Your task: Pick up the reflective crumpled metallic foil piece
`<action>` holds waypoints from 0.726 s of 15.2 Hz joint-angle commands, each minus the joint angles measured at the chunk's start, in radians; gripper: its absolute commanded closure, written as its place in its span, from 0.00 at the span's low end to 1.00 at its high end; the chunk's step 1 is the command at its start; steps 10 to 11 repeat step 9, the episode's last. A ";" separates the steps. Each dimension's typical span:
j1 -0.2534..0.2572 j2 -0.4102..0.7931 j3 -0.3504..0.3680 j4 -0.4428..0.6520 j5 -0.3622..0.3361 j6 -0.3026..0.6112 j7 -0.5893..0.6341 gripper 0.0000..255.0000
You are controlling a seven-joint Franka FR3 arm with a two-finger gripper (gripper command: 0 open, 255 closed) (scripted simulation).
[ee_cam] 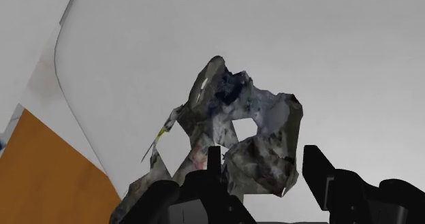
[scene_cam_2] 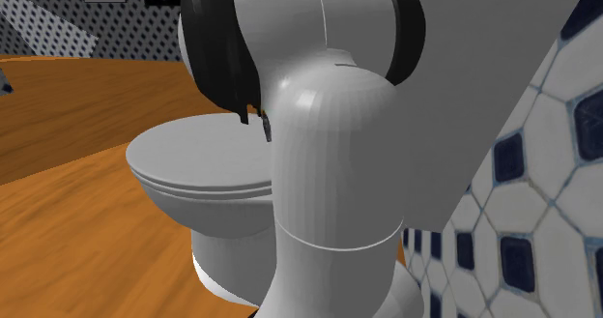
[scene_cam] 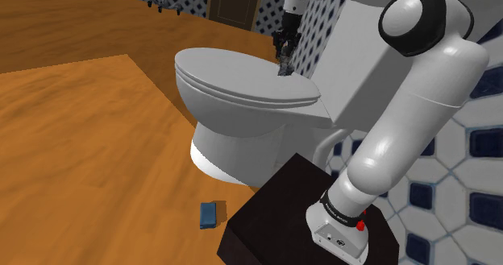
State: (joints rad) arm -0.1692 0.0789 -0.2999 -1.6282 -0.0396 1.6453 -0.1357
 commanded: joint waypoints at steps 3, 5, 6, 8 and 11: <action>-0.001 0.008 -0.001 0.069 0.002 -0.061 -0.005 1.00; -0.002 0.014 -0.002 0.103 0.004 -0.090 -0.007 1.00; -0.003 0.017 -0.002 0.121 0.005 -0.104 -0.009 1.00; -0.004 0.021 -0.002 0.142 0.006 -0.121 -0.010 1.00; -0.004 0.022 -0.002 0.142 0.006 -0.121 -0.010 1.00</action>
